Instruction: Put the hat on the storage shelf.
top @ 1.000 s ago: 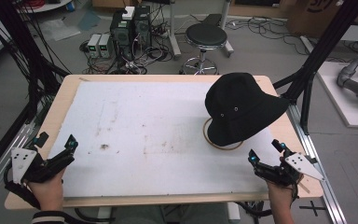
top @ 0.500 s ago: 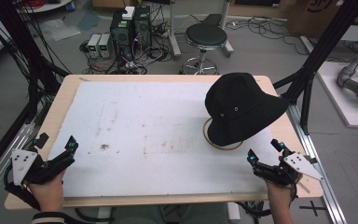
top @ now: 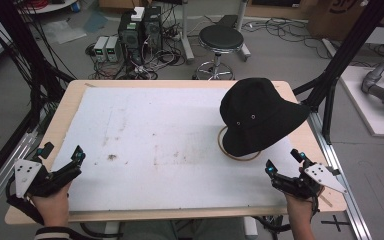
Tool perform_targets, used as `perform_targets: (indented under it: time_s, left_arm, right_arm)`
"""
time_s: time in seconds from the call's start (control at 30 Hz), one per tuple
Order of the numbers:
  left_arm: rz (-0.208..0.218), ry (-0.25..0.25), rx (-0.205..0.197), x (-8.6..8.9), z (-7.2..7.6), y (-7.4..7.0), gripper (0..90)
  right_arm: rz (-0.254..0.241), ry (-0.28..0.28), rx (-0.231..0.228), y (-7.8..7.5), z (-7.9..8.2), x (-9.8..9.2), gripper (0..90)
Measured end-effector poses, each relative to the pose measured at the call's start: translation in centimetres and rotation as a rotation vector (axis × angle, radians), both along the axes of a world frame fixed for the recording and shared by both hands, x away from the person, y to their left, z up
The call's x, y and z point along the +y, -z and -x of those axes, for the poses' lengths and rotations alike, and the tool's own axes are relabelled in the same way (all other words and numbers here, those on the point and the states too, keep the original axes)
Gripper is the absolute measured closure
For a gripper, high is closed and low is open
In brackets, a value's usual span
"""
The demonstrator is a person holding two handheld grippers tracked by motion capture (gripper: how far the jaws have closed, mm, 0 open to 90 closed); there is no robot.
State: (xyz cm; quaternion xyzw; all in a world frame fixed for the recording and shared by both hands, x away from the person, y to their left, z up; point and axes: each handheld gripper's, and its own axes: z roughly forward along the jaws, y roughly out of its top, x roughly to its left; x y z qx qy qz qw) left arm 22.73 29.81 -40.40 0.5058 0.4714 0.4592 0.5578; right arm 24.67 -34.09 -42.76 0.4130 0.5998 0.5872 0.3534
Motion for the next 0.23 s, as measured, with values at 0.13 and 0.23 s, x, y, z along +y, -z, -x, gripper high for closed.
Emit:
perform_targets:
  time_s: [0.13, 0.23]
  left_arm:
    - [-0.003, 0.004, 0.005, -0.04, -0.07, 0.03, 13.0]
    - [-0.006, 0.004, 0.004, -0.01, -0.09, 0.03, 13.0]
  right_arm:
    - [0.003, -0.001, -0.001, 0.02, 0.01, -0.02, 3.0]
    - [0.004, -0.002, -0.001, 0.02, -0.03, -0.02, 3.0]
